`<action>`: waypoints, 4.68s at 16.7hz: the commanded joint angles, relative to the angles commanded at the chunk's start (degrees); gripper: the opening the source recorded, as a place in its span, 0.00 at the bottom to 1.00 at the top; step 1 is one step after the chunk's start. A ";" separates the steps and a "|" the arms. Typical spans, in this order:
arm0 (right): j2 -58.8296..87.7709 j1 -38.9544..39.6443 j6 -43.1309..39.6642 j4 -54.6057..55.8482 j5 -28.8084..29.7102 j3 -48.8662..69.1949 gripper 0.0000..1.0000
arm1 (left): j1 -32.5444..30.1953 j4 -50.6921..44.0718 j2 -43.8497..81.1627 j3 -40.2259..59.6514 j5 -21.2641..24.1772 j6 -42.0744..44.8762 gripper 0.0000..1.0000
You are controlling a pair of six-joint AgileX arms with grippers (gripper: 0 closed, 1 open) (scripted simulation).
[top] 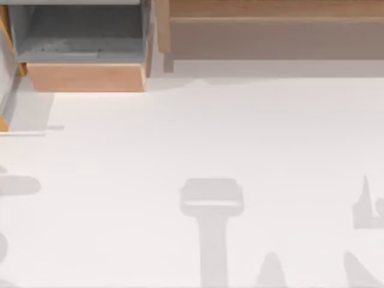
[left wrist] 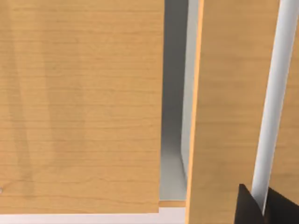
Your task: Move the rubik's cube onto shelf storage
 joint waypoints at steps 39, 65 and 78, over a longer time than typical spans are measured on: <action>0.00 0.00 0.00 0.00 0.00 0.00 1.00 | 8.55 7.68 -5.14 -13.31 8.47 0.25 1.00; 0.00 0.00 0.00 0.00 0.00 0.00 1.00 | 12.38 -87.18 -1.27 55.00 -13.00 -45.88 1.00; 0.00 0.00 0.00 0.00 0.00 0.00 1.00 | -11.37 -151.44 15.99 95.03 -29.88 -68.83 1.00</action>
